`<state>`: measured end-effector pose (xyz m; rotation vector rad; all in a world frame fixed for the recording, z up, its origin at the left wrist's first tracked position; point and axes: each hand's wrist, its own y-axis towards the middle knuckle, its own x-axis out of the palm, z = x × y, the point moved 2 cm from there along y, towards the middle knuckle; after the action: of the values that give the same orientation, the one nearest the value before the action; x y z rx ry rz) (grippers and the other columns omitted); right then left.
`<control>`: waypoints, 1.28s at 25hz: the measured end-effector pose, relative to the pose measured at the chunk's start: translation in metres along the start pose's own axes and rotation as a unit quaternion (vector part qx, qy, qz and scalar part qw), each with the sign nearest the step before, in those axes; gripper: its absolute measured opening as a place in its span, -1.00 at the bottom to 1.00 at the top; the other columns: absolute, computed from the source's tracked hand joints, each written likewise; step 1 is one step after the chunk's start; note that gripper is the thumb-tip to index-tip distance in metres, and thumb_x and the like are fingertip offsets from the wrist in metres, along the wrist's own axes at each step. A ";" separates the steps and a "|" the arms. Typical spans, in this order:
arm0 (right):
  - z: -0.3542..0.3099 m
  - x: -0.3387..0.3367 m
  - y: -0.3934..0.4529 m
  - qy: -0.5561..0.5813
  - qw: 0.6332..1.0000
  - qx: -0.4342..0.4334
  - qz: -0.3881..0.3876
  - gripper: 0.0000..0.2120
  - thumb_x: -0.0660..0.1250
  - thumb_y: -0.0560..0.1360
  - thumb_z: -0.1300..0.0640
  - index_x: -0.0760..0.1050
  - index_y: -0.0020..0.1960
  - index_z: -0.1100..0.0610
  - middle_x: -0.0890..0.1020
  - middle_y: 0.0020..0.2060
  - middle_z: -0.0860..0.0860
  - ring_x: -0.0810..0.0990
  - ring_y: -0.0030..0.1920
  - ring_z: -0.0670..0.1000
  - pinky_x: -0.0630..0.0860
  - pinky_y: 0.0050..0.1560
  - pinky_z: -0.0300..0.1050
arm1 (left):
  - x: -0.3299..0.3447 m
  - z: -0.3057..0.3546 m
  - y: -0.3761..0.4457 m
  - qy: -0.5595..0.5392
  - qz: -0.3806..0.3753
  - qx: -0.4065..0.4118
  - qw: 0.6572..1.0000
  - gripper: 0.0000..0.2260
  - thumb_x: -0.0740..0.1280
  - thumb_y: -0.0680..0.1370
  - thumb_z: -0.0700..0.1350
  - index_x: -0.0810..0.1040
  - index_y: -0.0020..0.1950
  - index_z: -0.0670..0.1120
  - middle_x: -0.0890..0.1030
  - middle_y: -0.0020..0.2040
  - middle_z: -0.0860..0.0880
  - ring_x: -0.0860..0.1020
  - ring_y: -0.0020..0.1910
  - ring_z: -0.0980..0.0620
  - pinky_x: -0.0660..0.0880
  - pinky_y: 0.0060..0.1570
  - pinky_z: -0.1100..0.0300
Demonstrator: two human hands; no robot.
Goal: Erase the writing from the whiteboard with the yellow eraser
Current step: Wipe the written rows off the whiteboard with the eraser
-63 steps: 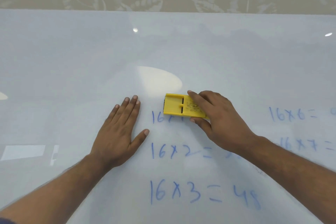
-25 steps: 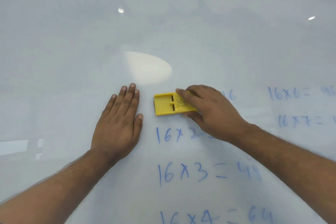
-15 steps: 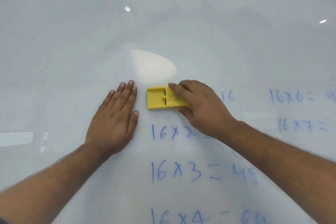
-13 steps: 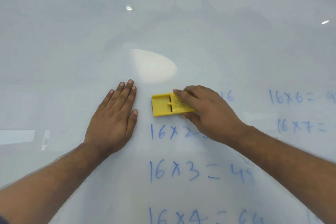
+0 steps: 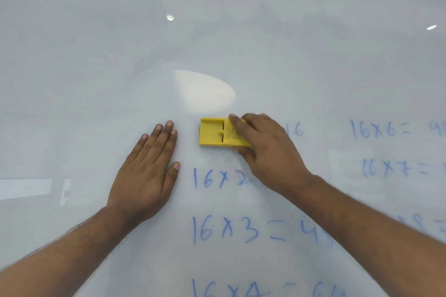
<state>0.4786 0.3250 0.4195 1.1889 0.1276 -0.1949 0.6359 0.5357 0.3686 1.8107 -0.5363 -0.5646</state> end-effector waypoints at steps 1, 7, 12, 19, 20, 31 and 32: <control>0.003 -0.003 -0.008 -0.008 1.000 -0.020 -0.008 -0.45 0.37 0.52 0.11 0.33 0.47 0.15 0.51 0.22 0.14 0.47 0.17 0.20 0.39 0.27 0.05 | 0.000 0.000 0.000 -0.001 -0.001 -0.003 1.000 -0.45 -0.03 0.68 0.05 0.08 0.63 -0.16 0.07 0.66 -0.05 0.03 0.65 0.01 0.02 0.61 0.01; 0.054 -0.036 -0.019 -0.088 0.995 -0.039 -0.025 -0.45 0.36 0.52 0.04 0.34 0.46 0.16 0.54 0.22 0.14 0.51 0.14 0.22 0.44 0.18 0.05 | 0.000 0.000 -0.004 -0.001 -0.001 -0.012 1.000 -0.45 -0.05 0.68 0.06 0.06 0.64 -0.15 0.07 0.67 -0.05 0.00 0.65 0.04 -0.02 0.61 0.05; 0.059 -0.037 0.000 -0.031 0.999 0.042 0.012 -0.43 0.39 0.50 0.13 0.32 0.48 0.13 0.52 0.26 0.12 0.47 0.21 0.19 0.42 0.24 0.04 | -0.001 0.003 -0.005 -0.008 -0.007 -0.024 1.000 -0.44 -0.05 0.67 0.06 0.07 0.64 -0.15 0.06 0.66 -0.04 0.00 0.65 0.04 0.00 0.60 0.03; 0.064 -0.043 -0.049 -0.067 0.996 -0.044 -0.041 -0.47 0.29 0.54 0.03 0.32 0.47 0.15 0.53 0.23 0.10 0.49 0.21 0.18 0.43 0.29 0.09 | -0.001 0.003 -0.008 -0.010 -0.011 -0.035 0.999 -0.43 -0.06 0.67 0.07 0.05 0.64 -0.16 0.04 0.67 -0.04 -0.01 0.65 0.04 -0.01 0.61 0.03; 0.072 -0.048 -0.051 -0.075 0.996 -0.033 -0.034 -0.46 0.30 0.53 0.03 0.33 0.47 0.14 0.53 0.23 0.11 0.51 0.20 0.19 0.47 0.24 0.10 | -0.001 0.003 -0.008 -0.008 -0.011 -0.036 0.999 -0.43 -0.06 0.67 0.07 0.05 0.64 -0.16 0.04 0.67 -0.04 -0.01 0.65 0.04 -0.01 0.61 0.03; 0.067 -0.039 -0.038 -0.056 0.998 0.036 0.016 -0.43 0.41 0.50 0.10 0.34 0.46 0.15 0.55 0.21 0.13 0.53 0.12 0.20 0.48 0.13 0.10 | -0.002 0.004 -0.011 -0.005 -0.006 -0.043 0.999 -0.44 -0.05 0.68 0.06 0.03 0.64 -0.15 0.03 0.67 -0.03 -0.03 0.65 0.05 -0.05 0.61 0.06; 0.066 -0.039 -0.044 -0.068 0.998 0.010 -0.001 -0.42 0.42 0.49 0.07 0.35 0.46 0.14 0.56 0.19 0.12 0.54 0.09 0.19 0.48 0.09 0.09 | -0.002 0.004 -0.012 -0.008 -0.005 -0.045 0.999 -0.44 -0.05 0.68 0.06 0.03 0.64 -0.15 0.03 0.67 -0.03 -0.03 0.65 0.05 -0.04 0.61 0.06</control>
<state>0.4311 0.2517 0.4119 1.1922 0.0068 -0.2779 0.6329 0.5371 0.3559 1.7250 -0.5047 -0.6002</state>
